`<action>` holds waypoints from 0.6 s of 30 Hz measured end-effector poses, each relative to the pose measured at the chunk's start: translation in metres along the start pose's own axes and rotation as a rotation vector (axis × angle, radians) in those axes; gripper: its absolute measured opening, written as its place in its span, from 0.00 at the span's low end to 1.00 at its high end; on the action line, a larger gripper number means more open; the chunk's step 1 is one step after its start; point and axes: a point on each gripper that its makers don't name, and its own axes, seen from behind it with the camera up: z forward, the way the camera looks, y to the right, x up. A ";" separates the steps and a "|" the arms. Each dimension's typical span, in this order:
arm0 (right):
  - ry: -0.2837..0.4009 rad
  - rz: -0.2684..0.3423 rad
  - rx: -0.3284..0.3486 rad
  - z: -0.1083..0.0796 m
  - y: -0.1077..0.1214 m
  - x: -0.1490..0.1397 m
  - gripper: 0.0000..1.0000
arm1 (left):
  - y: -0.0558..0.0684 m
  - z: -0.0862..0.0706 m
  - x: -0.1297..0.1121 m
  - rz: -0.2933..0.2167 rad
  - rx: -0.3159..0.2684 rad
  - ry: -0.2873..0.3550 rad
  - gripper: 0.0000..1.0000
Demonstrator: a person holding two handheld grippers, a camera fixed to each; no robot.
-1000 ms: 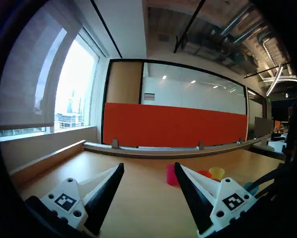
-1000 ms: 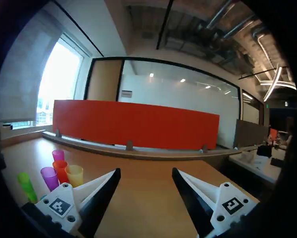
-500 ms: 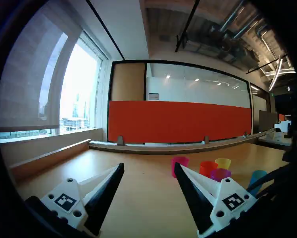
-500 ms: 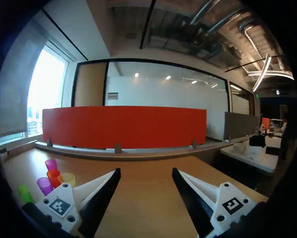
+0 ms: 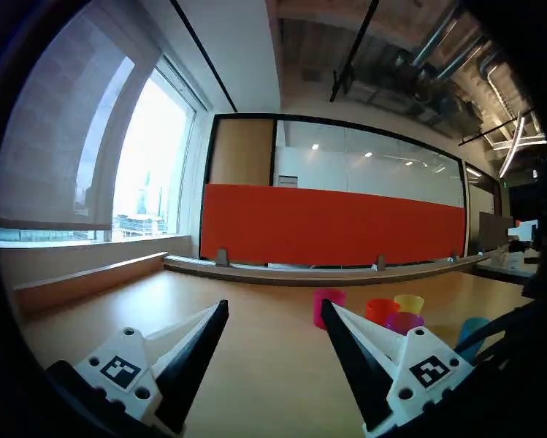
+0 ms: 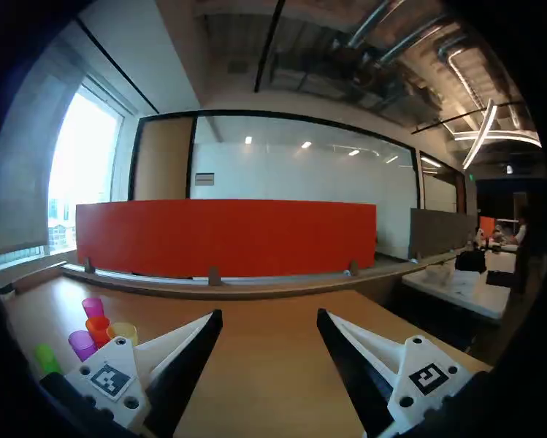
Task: Pour water
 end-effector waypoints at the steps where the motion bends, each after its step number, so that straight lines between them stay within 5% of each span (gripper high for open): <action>1: 0.001 -0.001 -0.001 0.000 0.000 0.000 1.00 | 0.001 0.000 -0.002 -0.002 -0.001 -0.003 0.94; 18: 0.011 0.014 0.004 -0.003 0.002 0.009 1.00 | 0.017 0.001 -0.019 0.027 -0.019 -0.025 0.94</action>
